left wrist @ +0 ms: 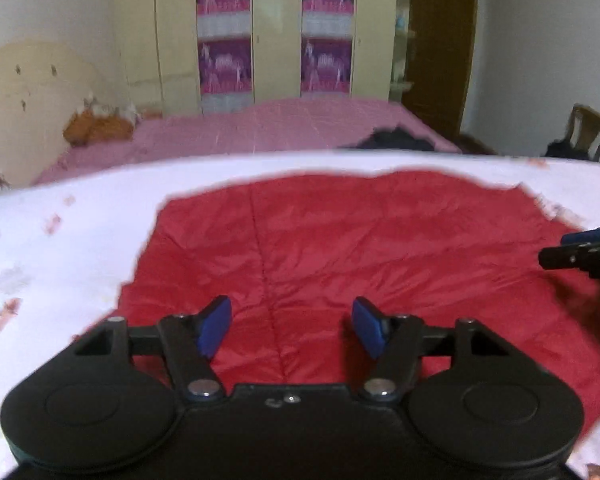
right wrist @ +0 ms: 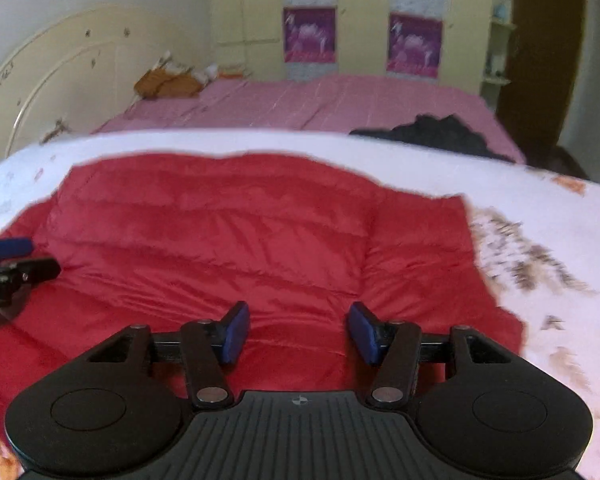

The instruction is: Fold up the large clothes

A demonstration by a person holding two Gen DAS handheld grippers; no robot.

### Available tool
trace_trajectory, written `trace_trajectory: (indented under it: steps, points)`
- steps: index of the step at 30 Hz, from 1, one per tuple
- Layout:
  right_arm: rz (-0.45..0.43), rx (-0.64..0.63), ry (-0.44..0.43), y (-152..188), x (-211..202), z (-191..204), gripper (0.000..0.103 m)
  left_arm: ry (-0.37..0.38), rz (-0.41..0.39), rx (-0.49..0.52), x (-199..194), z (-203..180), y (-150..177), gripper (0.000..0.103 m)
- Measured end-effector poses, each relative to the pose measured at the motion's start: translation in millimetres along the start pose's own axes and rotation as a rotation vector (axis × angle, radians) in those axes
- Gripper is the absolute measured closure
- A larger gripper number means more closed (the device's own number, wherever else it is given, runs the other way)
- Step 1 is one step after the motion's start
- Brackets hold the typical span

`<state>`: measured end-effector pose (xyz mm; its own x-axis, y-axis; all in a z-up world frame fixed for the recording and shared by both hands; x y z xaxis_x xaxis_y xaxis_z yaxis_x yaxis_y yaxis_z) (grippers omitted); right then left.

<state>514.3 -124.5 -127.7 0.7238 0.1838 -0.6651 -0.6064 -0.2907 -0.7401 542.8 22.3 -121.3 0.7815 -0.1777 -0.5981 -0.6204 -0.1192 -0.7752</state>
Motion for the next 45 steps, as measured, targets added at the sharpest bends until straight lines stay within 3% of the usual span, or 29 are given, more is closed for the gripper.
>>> trace_trajectory:
  steps: [4, 8, 11, 14, 17, 19, 22, 26, 28, 34, 39, 43, 45]
  points:
    - [-0.067, -0.015, -0.067, 6.9, -44.5, 27.8, 0.048, 0.081, -0.028, -0.031, -37.4, -20.6, 17.3, 0.028]
    - [-0.060, -0.084, -0.121, 22.3, -52.2, 69.7, 0.048, 0.112, -0.003, -0.042, -38.1, -48.5, 41.7, 0.029]
    - [-0.029, -0.100, -0.086, 36.0, -42.9, 71.1, 0.048, 0.047, 0.009, -0.047, -29.1, -42.4, 53.5, 0.029]
    - [-0.002, -0.063, 0.036, 52.3, -47.0, 43.7, 0.048, -0.048, -0.032, -0.065, -35.0, -13.4, 57.5, 0.028]
    - [0.007, 0.099, 0.129, 74.0, -69.9, 1.6, 0.048, -0.233, -0.091, -0.102, -49.1, 34.1, 59.4, 0.018]
    - [-0.023, 0.267, 0.144, 89.5, -92.6, -27.7, 0.047, -0.291, -0.100, -0.218, -64.7, 69.2, 60.2, 0.021]
    - [-0.050, 0.495, 0.085, 115.5, -111.3, -53.3, 0.047, -0.215, -0.098, -0.475, -89.5, 106.5, 66.2, 0.026]
    - [-0.048, 0.785, -0.049, 141.9, -100.9, -62.2, 0.047, 0.061, -0.006, -0.870, -81.4, 124.0, 89.2, 0.036]
    - [-0.065, 0.876, -0.094, 147.1, -94.8, -64.4, 0.047, 0.103, 0.009, -0.954, -68.9, 126.3, 94.8, 0.038]
    - [-0.134, 0.933, -0.127, 141.2, -71.4, -66.3, 0.047, 0.120, -0.028, -0.952, -33.5, 130.9, 79.8, 0.039]
    - [-0.116, 0.847, -0.101, 118.9, -53.4, -71.5, 0.048, 0.122, 0.009, -0.897, -9.6, 129.2, 65.1, 0.063]
    - [-0.119, 0.762, -0.116, 104.0, -50.7, -70.6, 0.085, 0.105, 0.000, -0.810, -15.3, 115.7, 57.5, 0.082]
    - [-0.135, 0.712, -0.112, 98.9, -53.0, -68.9, 0.088, 0.108, -0.012, -0.797, -23.0, 109.3, 54.1, 0.086]
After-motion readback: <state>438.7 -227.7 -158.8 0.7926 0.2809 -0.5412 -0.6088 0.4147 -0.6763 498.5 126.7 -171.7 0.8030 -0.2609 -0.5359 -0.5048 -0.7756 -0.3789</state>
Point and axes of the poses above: each gripper's, at about its wrist camera, not at the fingertips, and x roughly the way its jaws point, z to its left, y to its underside, the point moved 4 cm from there along x, roughly the way its jaws point, and after that the axes turned 15 degrees about -x, right-handed, at the moved point
